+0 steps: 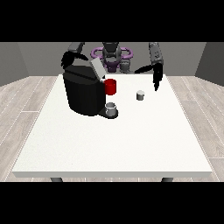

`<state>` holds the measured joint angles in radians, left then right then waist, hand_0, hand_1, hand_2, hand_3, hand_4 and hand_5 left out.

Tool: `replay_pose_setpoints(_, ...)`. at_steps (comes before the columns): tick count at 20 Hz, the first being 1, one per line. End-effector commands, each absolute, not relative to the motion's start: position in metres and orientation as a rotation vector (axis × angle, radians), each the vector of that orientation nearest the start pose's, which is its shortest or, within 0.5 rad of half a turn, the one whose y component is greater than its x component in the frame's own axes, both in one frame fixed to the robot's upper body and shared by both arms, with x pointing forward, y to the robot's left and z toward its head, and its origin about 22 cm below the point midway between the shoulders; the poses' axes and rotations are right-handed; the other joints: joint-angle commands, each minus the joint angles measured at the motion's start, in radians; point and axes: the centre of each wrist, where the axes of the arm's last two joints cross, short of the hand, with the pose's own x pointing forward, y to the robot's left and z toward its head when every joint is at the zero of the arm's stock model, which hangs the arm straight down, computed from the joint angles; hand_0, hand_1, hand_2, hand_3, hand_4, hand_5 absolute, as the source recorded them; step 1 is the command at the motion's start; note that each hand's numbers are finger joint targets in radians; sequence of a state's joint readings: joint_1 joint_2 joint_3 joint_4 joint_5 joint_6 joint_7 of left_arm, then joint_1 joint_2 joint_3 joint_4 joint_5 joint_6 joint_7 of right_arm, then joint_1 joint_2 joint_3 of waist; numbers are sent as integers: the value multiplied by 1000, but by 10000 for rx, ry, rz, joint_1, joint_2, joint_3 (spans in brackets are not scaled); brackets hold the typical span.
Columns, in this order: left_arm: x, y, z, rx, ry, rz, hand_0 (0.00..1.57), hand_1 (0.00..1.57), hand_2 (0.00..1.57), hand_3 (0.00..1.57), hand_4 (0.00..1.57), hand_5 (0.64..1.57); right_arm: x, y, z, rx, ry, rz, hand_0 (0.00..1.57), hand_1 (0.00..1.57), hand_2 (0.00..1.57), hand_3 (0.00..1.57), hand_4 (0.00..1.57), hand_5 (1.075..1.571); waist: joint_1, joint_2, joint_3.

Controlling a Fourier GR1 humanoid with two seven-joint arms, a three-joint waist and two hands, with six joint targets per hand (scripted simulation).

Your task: Insert the coffee pod into the coffee machine and close the lid

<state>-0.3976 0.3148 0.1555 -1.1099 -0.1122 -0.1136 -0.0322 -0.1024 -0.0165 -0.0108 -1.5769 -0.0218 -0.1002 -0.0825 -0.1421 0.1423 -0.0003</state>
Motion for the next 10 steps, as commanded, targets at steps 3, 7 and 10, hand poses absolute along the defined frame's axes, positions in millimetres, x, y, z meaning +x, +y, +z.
replay_pose_setpoints(3, 344, 314, 5, 3155, -14345, -3448, 0, 0, 0, 0, 0, 1571, 272, -221, 32, -377, -17368, -299, 0, 0, 0, 0, 337, 1571, -104, 291, 0)
replay_pose_setpoints(7, 354, 313, 13, 3317, -13997, -4425, 0, 0, 0, 0, 0, 1571, 284, -222, 30, -833, -16874, -575, 0, 0, 0, 0, 393, 1571, 214, 315, 2)
replay_pose_setpoints(10, 361, 314, 16, 3497, -13862, -4684, 0, 0, 198, 0, 0, 1571, 288, -236, 27, -989, -16664, -429, 0, 0, 0, 0, 371, 1571, 183, 292, 1)
